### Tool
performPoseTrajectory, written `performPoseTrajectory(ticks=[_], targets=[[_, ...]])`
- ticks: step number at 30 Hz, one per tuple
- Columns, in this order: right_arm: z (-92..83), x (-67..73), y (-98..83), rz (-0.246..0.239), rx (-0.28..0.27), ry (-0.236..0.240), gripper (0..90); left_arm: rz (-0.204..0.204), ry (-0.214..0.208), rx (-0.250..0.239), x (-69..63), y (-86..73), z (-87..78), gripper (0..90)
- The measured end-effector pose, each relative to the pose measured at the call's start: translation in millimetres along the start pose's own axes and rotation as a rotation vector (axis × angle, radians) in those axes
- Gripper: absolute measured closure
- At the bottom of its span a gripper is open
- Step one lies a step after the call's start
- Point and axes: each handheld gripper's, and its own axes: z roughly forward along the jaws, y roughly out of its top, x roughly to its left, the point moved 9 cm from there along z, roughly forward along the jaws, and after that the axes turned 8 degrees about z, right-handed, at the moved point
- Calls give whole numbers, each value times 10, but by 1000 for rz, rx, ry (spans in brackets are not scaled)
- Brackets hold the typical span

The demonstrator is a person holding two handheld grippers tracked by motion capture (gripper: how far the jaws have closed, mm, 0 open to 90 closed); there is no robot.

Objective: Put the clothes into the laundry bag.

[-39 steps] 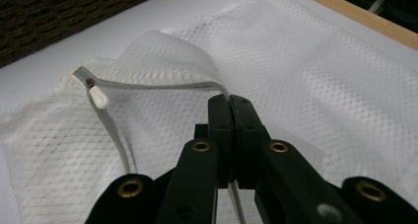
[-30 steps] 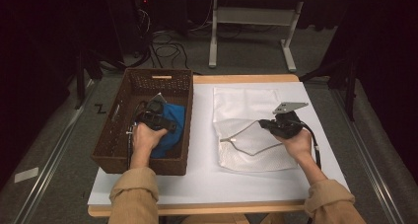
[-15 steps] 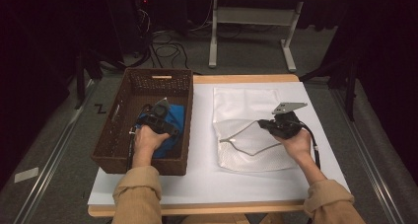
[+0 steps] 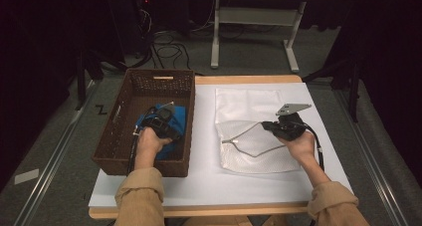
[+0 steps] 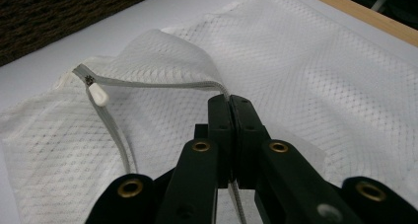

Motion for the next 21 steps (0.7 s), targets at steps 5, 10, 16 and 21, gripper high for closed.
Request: performPoseTrajectory(ticks=[5, 10, 16, 21], targets=[[2, 18, 10, 2, -7, 3, 892, -4, 17, -1, 2, 2, -17, 74], [0, 3, -3, 0, 6, -1, 892, -15, 43, -8, 44, -2, -72, 271], [4, 14, 4, -2, -5, 4, 891, -35, 52, -9, 73, -8, -103, 421], [14, 6, -21, 2, 9, 5, 891, -20, 79, 6, 90, -20, -138, 609]])
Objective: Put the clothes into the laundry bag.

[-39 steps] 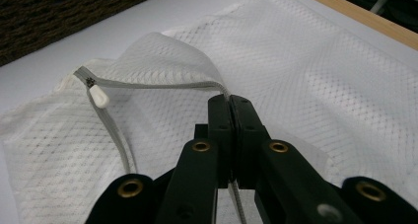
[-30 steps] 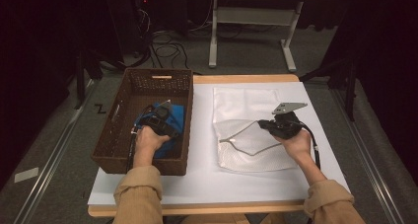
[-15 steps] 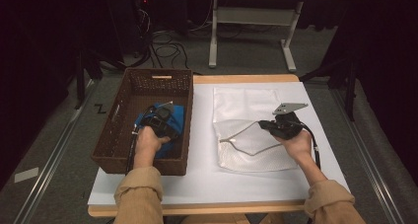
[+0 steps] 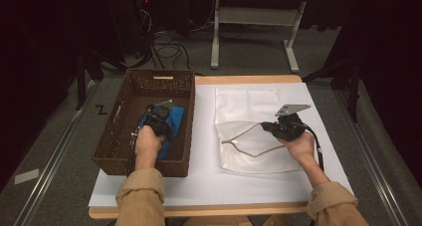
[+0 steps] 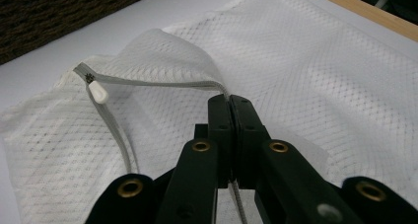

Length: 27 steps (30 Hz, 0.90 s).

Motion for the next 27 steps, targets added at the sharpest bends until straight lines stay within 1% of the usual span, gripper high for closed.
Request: performPoseTrajectory(ticks=[1, 2, 6, 8, 11, 12, 13, 16, 18, 20, 21, 22, 23, 25, 27], targets=[[7, 4, -2, 5, -2, -2, 891, 15, 7, 3, -8, 1, -5, 650], [10, 5, -2, 0, -2, 0, 891, 23, 13, 5, -15, 4, -6, 675], [-3, 11, 13, 3, -13, 2, 891, 18, -1, 3, -7, 5, -20, 716], [-2, 0, 1, 1, -3, 2, 891, 18, -4, -1, 3, 12, -40, 725], [-7, -19, -8, -2, -7, -2, 891, 10, -14, -39, 4, 31, -101, 733], [-14, -18, -7, 5, -8, -2, 891, 16, -15, -55, 0, 36, -136, 734], [-32, -27, -13, 1, 1, -8, 891, 25, -13, -65, -4, 37, -165, 735], [-57, -35, 4, 3, -12, -10, 891, 44, -15, -91, 3, 25, -250, 734], [-51, -34, 2, 9, -11, -10, 891, 64, -12, -103, 7, 14, -295, 734], [-39, -32, -2, 1, -6, -9, 891, 73, -6, -124, 15, 14, -358, 734], [-33, -29, 1, -3, -6, -7, 891, 77, -6, -139, 16, 15, -406, 735], [-23, -16, -2, 6, -6, -6, 891, 80, -7, -150, 15, 18, -436, 735], [-14, -12, 0, 4, -9, -3, 891, 82, -12, -164, 14, 18, -481, 734], [-17, -7, 1, -4, -3, -7, 891, 95, -2, -185, 18, 16, -583, 735], [-33, -5, 9, -1, -7, -6, 891, 112, 9, -205, 10, 13, -679, 736]])
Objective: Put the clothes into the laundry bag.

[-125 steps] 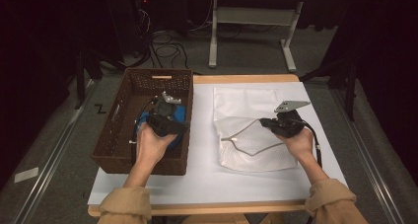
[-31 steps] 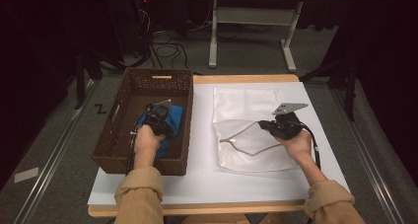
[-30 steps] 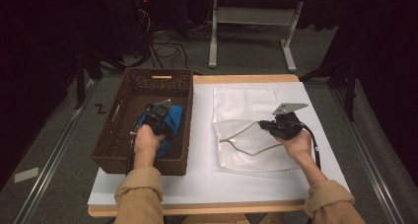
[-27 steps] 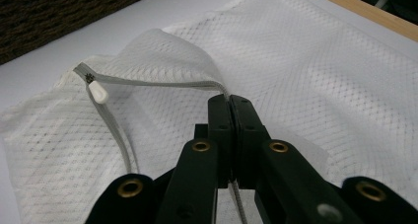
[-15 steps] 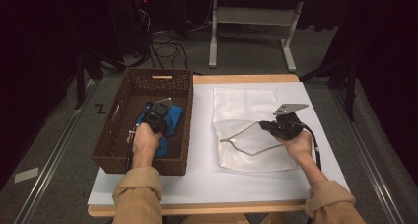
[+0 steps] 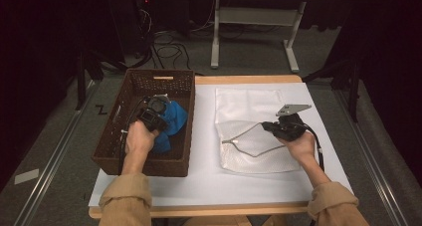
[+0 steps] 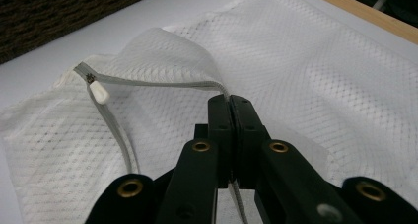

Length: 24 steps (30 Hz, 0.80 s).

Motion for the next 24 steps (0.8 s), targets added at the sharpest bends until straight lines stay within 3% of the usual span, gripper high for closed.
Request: performPoseTrajectory(ticks=[14, 24], targets=[[9, -9, -11, 9, -3, 2, 891, 55, -14, -127, -79, 43, -402, 736], [21, 0, -4, 7, -5, 4, 892, 101, -17, -182, -146, 53, -637, 736]])
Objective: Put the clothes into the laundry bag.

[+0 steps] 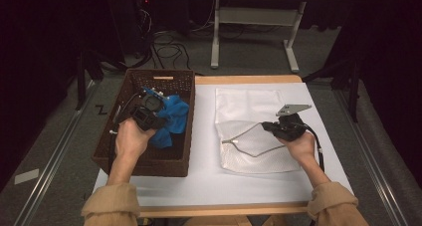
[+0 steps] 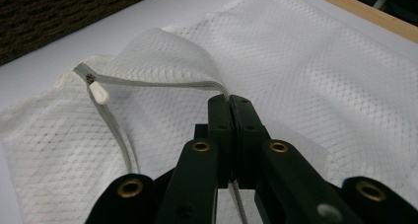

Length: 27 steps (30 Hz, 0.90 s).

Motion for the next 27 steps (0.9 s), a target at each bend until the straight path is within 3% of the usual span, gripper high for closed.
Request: performPoseTrajectory(ticks=[16, 22, 27], targets=[[-9, 11, 6, -5, 7, -7, 892, 82, -78, -127, -339, 271, -394, 733], [13, 21, 3, -7, 11, -5, 892, 117, -90, -185, -462, 361, -476, 734], [-10, 19, 17, -11, 5, -7, 892, 138, -128, -214, -607, 443, -515, 734]])
